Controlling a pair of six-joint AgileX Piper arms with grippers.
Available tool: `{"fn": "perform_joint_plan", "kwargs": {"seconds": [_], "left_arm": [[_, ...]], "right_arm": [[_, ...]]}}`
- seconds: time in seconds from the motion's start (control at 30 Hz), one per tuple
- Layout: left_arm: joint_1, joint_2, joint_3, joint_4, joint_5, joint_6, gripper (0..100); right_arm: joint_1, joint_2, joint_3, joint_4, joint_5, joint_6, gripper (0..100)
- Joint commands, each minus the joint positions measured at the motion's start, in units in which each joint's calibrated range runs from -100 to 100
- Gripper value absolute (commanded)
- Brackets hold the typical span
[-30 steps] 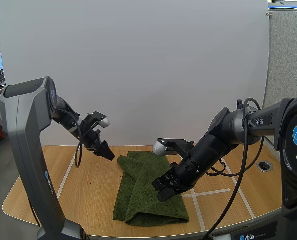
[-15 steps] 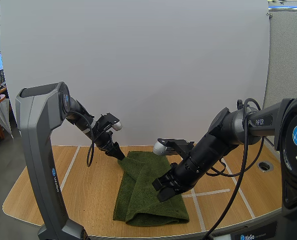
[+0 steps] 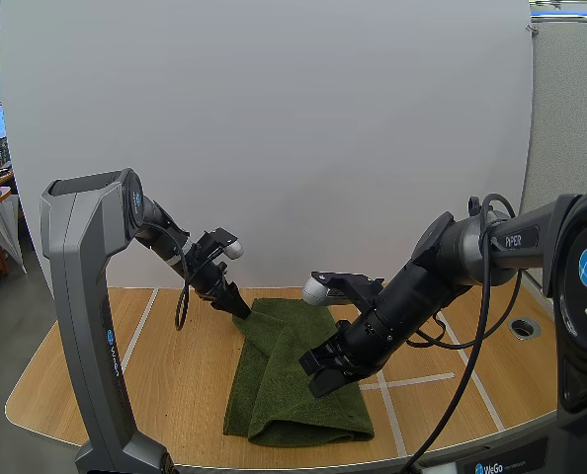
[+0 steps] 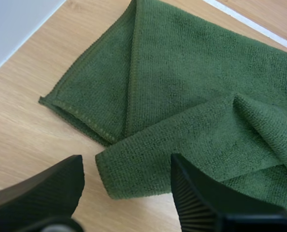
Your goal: Fold the towel
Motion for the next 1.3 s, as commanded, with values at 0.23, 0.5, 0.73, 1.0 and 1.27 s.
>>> {"fn": "perform_joint_plan", "kwargs": {"seconds": [0.23, 0.5, 0.73, 1.0, 1.27], "left_arm": [[-0.45, 0.7, -0.4, -3.4, 1.6, 0.4, 40], [-0.45, 0.4, -0.4, -3.6, 1.6, 0.4, 0], [-0.45, -0.9, -3.0, -9.2, 1.6, 0.4, 0], [-1.94, -1.3, -9.2, -13.2, 1.6, -1.6, 0], [-5.14, -1.2, -9.8, -11.9, 1.6, -1.4, 0]], "right_arm": [[0.2, -0.7, 0.2, 0.5, 0.7, 0.0, 0], [0.2, -0.7, 0.2, 0.5, 0.7, 0.0, 0], [0.2, -0.8, 0.2, 0.9, 0.7, 0.0, 0], [0.2, -0.8, 0.2, 0.9, 0.7, 0.0, 0], [0.2, -0.8, 0.2, 1.0, 0.7, 0.0, 0]]}}
